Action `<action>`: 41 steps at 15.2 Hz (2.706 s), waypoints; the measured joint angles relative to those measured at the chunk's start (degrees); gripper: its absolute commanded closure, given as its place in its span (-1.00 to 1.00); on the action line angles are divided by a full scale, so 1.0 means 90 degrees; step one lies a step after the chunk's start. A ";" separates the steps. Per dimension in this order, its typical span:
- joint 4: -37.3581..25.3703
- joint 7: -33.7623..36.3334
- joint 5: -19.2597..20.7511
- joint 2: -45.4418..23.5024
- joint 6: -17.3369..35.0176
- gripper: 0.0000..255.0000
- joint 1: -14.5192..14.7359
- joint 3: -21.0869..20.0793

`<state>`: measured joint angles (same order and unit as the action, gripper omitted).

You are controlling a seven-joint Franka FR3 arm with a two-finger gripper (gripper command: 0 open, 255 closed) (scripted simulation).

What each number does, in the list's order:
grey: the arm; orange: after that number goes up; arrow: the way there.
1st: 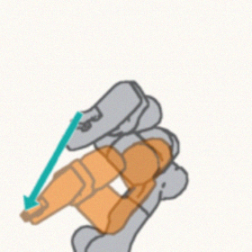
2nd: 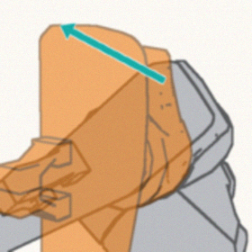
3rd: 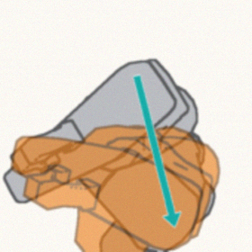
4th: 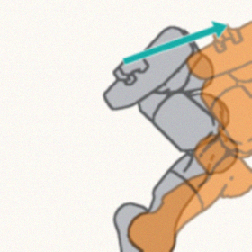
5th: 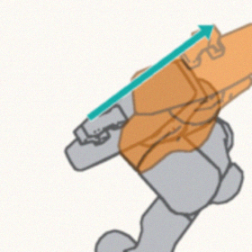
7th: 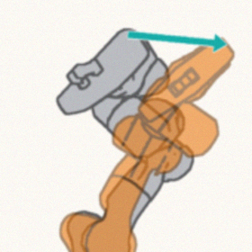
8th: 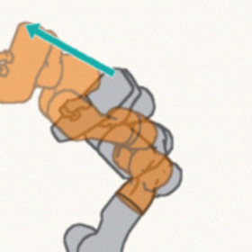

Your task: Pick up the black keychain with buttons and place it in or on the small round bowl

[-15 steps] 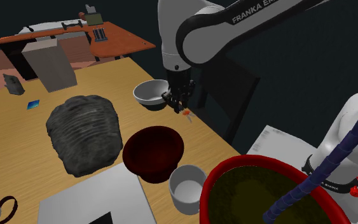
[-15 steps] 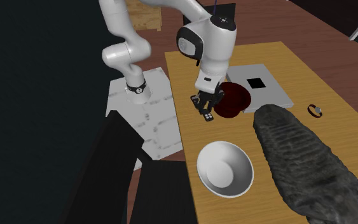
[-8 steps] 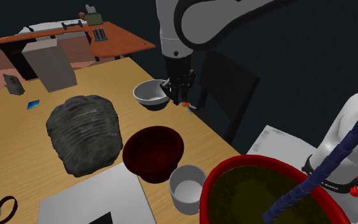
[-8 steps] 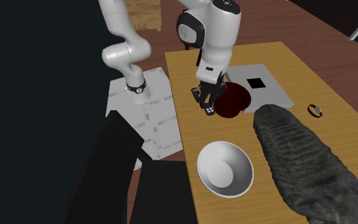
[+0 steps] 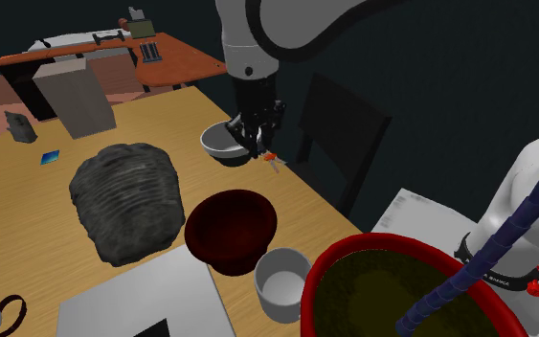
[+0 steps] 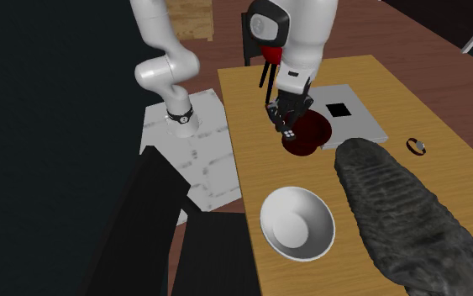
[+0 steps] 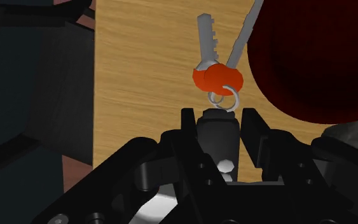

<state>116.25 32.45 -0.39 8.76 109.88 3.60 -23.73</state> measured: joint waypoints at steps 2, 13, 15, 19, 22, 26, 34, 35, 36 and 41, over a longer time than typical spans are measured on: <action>-0.0279 0.0354 0.0071 -0.0204 -0.0101 1.00 0.0119 -0.0201; -0.1166 0.1760 0.0557 -0.1175 -0.0201 1.00 0.0660 -0.0899; -0.1039 0.1805 0.0588 -0.1224 -0.0036 1.00 0.0672 -0.0907; -0.0759 0.1844 0.0627 -0.1272 0.0282 1.00 0.0673 -0.0905; -0.0591 0.1899 0.0688 -0.1359 0.0522 1.00 0.0684 -0.0907; -0.0395 0.1949 0.0746 -0.1437 0.0780 1.00 0.0690 -0.0904; -0.0371 0.1956 0.0755 -0.1449 0.0816 -1.00 0.0690 -0.0903; -0.0371 0.1956 0.0755 -0.1449 0.0816 -1.00 0.0690 -0.0903; -0.0371 0.1956 0.0755 -0.1449 0.0816 -1.00 0.0690 -0.0903; -0.0655 0.1889 0.0654 -0.1305 0.0421 -1.00 0.0686 -0.0915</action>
<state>110.35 49.45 5.50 -2.99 113.67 9.77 -31.97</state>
